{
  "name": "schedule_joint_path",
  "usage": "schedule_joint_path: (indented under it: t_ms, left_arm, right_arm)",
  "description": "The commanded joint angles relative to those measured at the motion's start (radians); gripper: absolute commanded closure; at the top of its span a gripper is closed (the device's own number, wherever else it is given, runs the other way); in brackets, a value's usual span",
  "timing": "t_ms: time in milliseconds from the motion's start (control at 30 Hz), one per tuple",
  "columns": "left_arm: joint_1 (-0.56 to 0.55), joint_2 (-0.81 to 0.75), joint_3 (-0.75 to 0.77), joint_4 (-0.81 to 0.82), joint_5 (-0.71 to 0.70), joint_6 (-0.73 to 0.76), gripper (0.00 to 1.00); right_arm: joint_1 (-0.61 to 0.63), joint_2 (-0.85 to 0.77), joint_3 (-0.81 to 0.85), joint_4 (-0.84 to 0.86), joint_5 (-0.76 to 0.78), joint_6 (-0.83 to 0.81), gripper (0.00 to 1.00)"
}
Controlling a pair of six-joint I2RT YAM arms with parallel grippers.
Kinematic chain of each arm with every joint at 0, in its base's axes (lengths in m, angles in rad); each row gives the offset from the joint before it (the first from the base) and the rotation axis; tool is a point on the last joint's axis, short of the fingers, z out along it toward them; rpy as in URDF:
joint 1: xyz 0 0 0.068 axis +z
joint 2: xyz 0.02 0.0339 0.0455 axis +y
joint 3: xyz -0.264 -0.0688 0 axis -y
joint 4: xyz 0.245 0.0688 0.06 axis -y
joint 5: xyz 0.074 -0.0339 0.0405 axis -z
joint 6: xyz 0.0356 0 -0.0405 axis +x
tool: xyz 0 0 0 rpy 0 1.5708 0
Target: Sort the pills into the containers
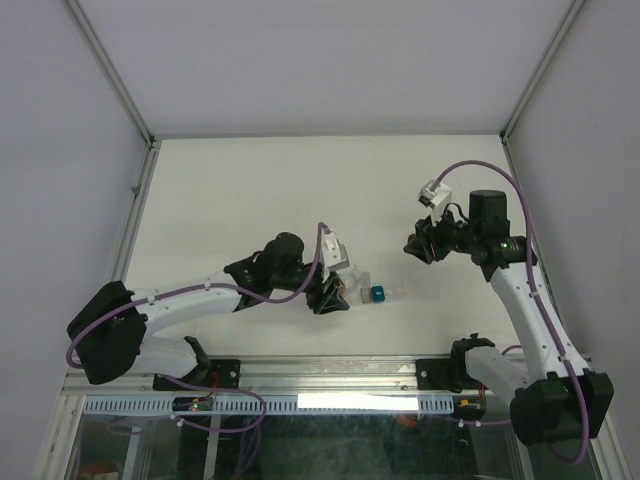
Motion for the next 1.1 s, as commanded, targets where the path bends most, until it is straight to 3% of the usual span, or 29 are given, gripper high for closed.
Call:
schedule_joint_path:
  t_ms: [0, 467, 800, 1067]
  left_arm:
    - [-0.028, 0.060, 0.107, -0.166, -0.130, 0.041, 1.00]
    - [-0.131, 0.321, 0.342, -0.481, -0.397, 0.084, 1.00]
    - [-0.149, 0.344, 0.405, -0.514, -0.349, 0.121, 1.00]
    - [-0.113, 0.325, 0.333, -0.461, -0.345, 0.144, 1.00]
  right_arm:
    - [-0.039, 0.114, 0.042, 0.110, 0.069, 0.112, 0.99]
    - [-0.101, 0.346, 0.064, 0.093, 0.066, 0.066, 0.93]
    - [-0.123, 0.386, 0.058, 0.062, 0.043, 0.066, 0.90]
    - [-0.124, 0.396, 0.056, 0.051, 0.035, 0.059, 0.89]
